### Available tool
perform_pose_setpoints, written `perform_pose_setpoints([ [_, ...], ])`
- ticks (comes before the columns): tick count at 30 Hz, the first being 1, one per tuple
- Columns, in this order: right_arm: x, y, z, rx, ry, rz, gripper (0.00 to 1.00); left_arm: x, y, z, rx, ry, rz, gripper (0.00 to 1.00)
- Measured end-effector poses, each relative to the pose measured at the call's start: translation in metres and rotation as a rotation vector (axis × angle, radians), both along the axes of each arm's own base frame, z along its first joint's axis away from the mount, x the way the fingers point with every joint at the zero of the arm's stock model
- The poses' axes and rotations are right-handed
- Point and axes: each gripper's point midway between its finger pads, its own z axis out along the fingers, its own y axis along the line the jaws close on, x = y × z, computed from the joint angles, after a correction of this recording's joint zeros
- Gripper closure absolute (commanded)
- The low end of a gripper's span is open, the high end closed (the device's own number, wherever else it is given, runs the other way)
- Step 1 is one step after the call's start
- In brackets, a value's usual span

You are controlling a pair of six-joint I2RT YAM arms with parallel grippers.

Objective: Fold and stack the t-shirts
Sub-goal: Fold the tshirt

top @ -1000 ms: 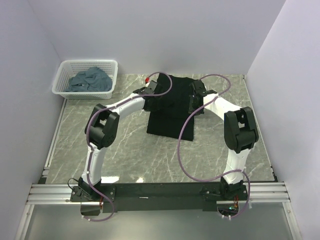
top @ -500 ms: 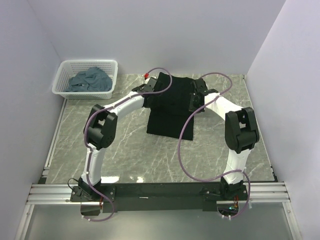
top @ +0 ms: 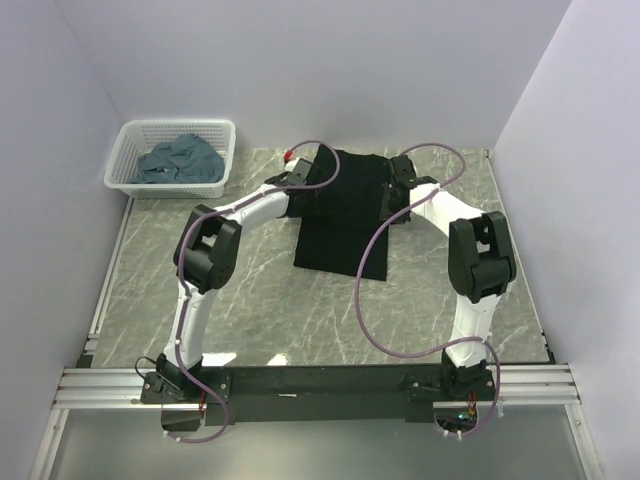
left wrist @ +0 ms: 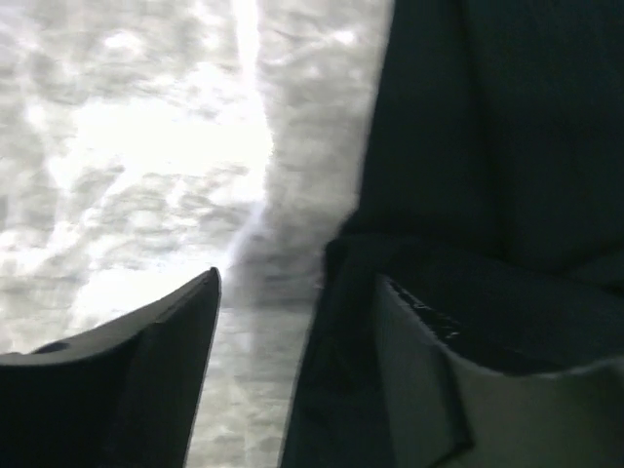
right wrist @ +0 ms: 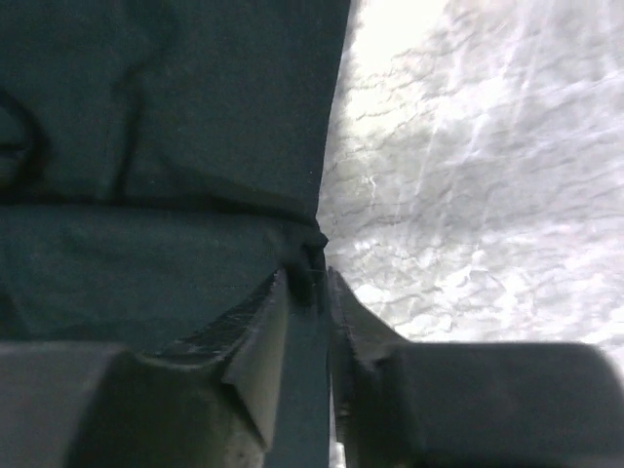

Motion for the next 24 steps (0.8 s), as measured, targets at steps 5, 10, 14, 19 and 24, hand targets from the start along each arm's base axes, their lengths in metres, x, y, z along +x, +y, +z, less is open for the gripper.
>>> perform_pose_setpoints([
  [5,-0.001,0.001,0.036,0.026,-0.085,0.02,0.68,-0.009,0.018,0.027,-0.01,-0.029,0.059,0.23],
  [10,-0.012,0.025,0.087,0.134,-0.231,0.106,0.73,-0.042,0.028,0.081,-0.113,-0.097,0.096,0.31],
  [14,-0.023,0.062,0.084,0.219,-0.249,0.208,0.81,-0.071,0.014,0.097,-0.212,-0.109,0.055,0.52],
  [19,-0.037,0.103,0.043,0.263,-0.165,0.304,0.86,-0.099,-0.016,0.057,-0.229,-0.016,-0.019,0.7],
  [24,-0.043,0.129,0.005,0.272,-0.098,0.352,0.89,-0.127,-0.021,0.004,-0.204,0.107,-0.044,0.76],
])
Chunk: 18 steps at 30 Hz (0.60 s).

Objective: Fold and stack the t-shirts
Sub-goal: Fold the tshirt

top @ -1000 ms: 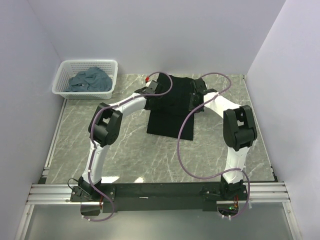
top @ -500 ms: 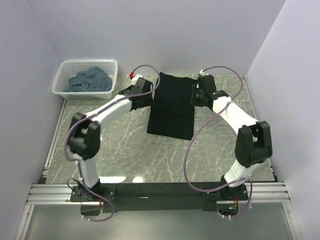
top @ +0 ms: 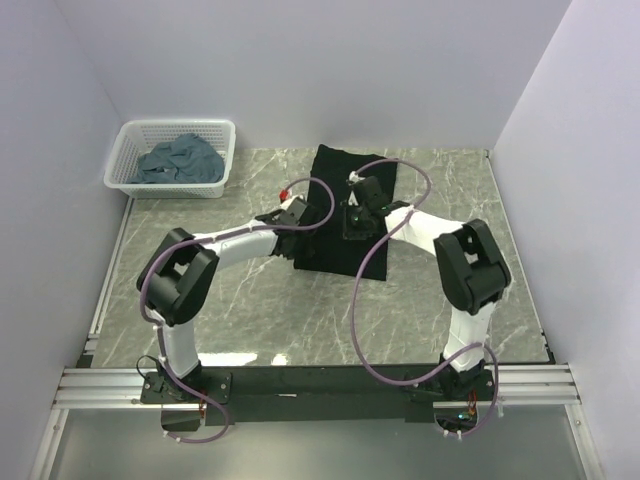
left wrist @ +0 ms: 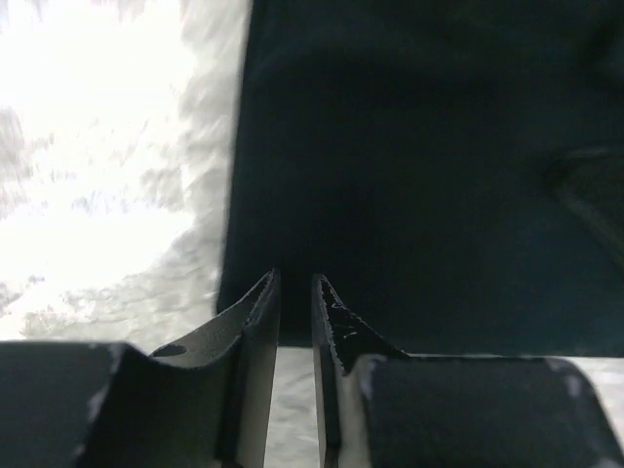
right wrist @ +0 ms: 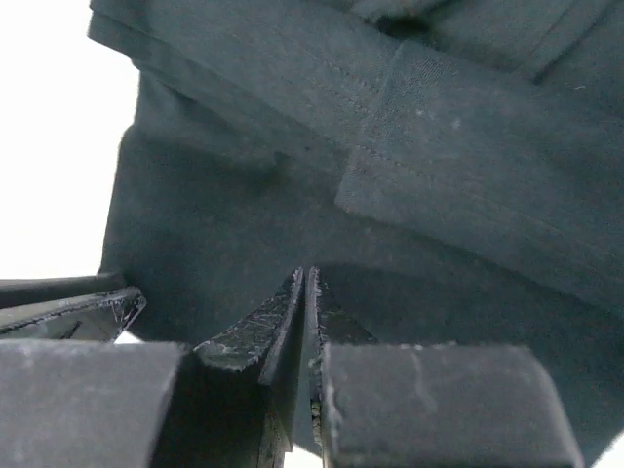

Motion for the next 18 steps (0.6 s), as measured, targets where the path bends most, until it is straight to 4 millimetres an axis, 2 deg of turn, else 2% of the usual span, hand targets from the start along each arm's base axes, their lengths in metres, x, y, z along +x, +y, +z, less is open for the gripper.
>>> perform_pose_setpoints([
  [3,0.001,0.003,-0.016,-0.008,0.025,0.001,0.89,-0.014,0.009,-0.024,0.021,0.056,0.009,0.76],
  [10,0.02,0.004,-0.031,-0.033,0.01,-0.025,0.89,-0.015,0.01,-0.027,-0.03,0.03,0.033,0.79],
  [14,0.037,-0.001,-0.027,-0.059,-0.025,-0.059,0.89,-0.015,0.011,-0.027,-0.042,0.02,0.038,0.8],
  [18,0.068,-0.015,-0.018,-0.086,-0.081,-0.127,0.87,-0.016,0.011,-0.026,-0.043,0.018,0.039,0.8],
])
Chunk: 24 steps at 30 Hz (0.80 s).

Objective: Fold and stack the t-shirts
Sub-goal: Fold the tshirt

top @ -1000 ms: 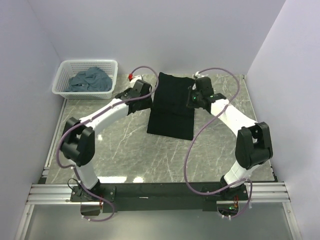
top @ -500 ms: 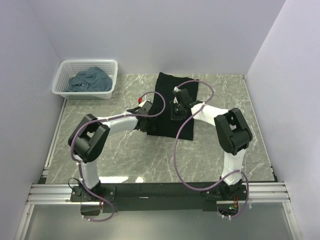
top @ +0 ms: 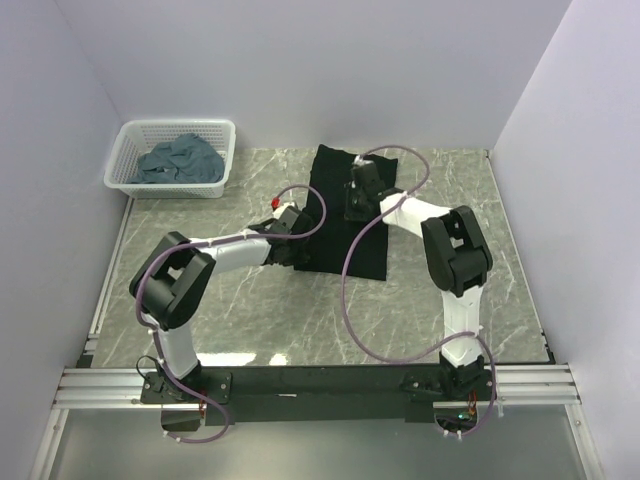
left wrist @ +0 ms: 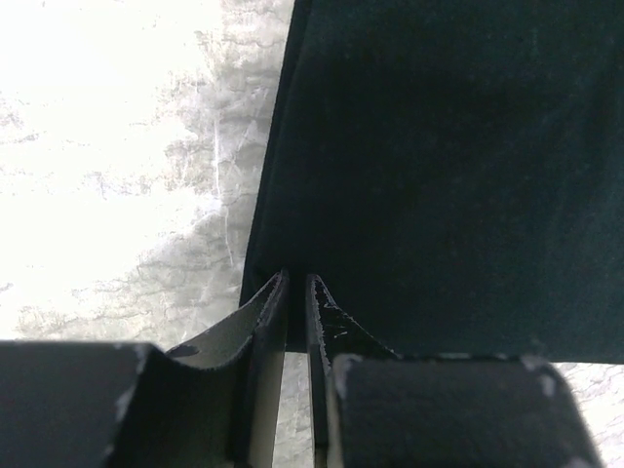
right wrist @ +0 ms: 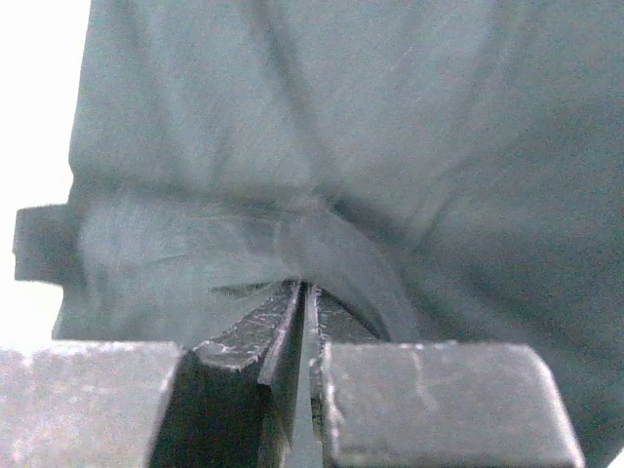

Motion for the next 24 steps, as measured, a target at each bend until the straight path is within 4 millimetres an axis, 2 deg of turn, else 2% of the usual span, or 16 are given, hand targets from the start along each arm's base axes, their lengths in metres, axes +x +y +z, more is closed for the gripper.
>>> perform_pose_setpoints([
  [4,0.039,-0.021,0.008,-0.012,-0.035,-0.073,0.8,-0.004,0.002,-0.001,0.0,0.006,-0.002,0.8],
  [6,0.061,-0.032,0.018,-0.013,-0.066,-0.107,0.78,-0.01,0.003,-0.001,-0.002,0.015,-0.007,0.8],
  [10,0.07,-0.051,0.036,-0.008,-0.092,-0.148,0.74,-0.03,0.005,-0.001,-0.01,0.038,-0.028,0.8],
  [12,0.062,-0.054,0.041,-0.001,-0.089,-0.147,0.75,-0.043,0.004,-0.001,-0.014,0.058,-0.042,0.8],
  [14,0.045,-0.051,0.047,0.023,-0.076,-0.121,0.74,-0.054,0.004,-0.001,-0.014,0.075,-0.06,0.79],
  [17,0.012,-0.035,0.057,0.098,-0.055,-0.033,0.74,-0.071,0.004,-0.001,-0.013,0.1,-0.085,0.79],
  [19,-0.009,-0.017,0.062,0.147,-0.041,0.037,0.75,-0.079,0.005,-0.001,-0.016,0.116,-0.09,0.79],
  [21,-0.032,0.01,0.065,0.204,-0.031,0.125,0.75,-0.084,0.007,-0.001,-0.02,0.129,-0.087,0.79],
  [24,-0.068,0.055,0.055,0.288,0.021,0.258,0.75,-0.086,0.008,-0.002,-0.023,0.135,-0.084,0.79],
])
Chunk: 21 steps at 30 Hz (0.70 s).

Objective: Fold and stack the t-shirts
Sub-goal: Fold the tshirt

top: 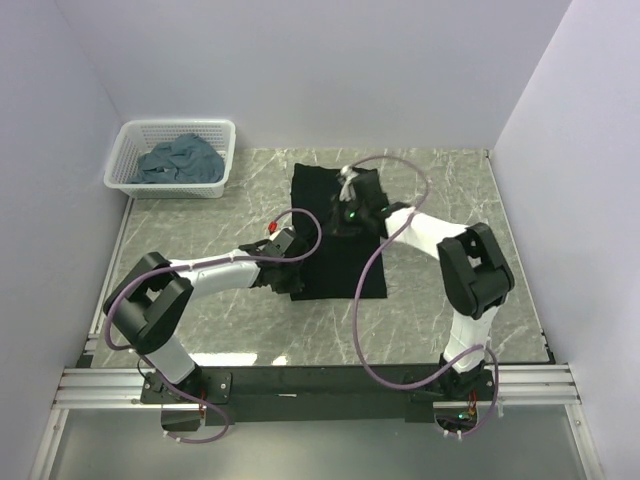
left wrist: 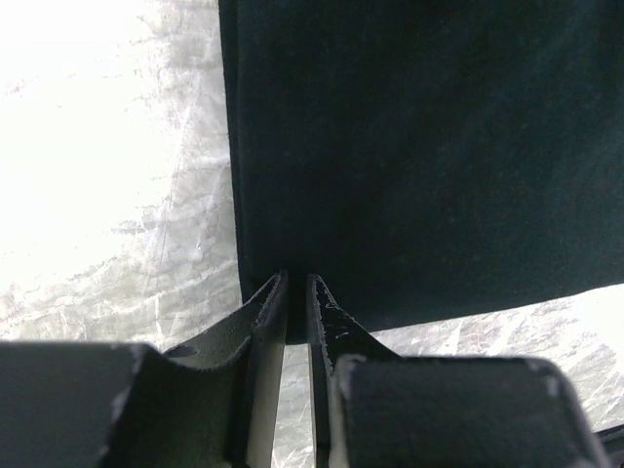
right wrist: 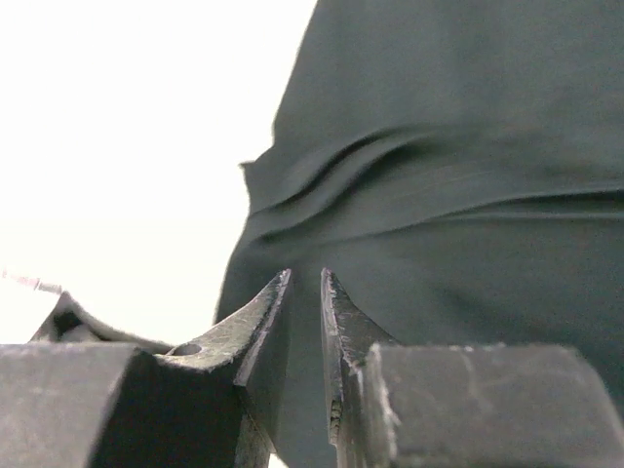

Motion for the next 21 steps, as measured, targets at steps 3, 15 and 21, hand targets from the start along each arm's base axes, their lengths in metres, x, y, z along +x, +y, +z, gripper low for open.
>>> perform_pose_setpoints([
  [3,-0.034,0.032,-0.017,0.052,0.071,0.106,0.76,-0.002,0.001,0.0,-0.003,0.003,0.0,0.79],
  [15,-0.044,0.076,-0.064,0.091,0.184,0.225,0.77,-0.01,0.005,-0.001,-0.014,0.014,0.008,0.8],
  [21,0.031,0.077,-0.051,0.091,0.082,0.15,0.76,-0.014,0.009,-0.001,-0.015,0.016,0.008,0.79],
])
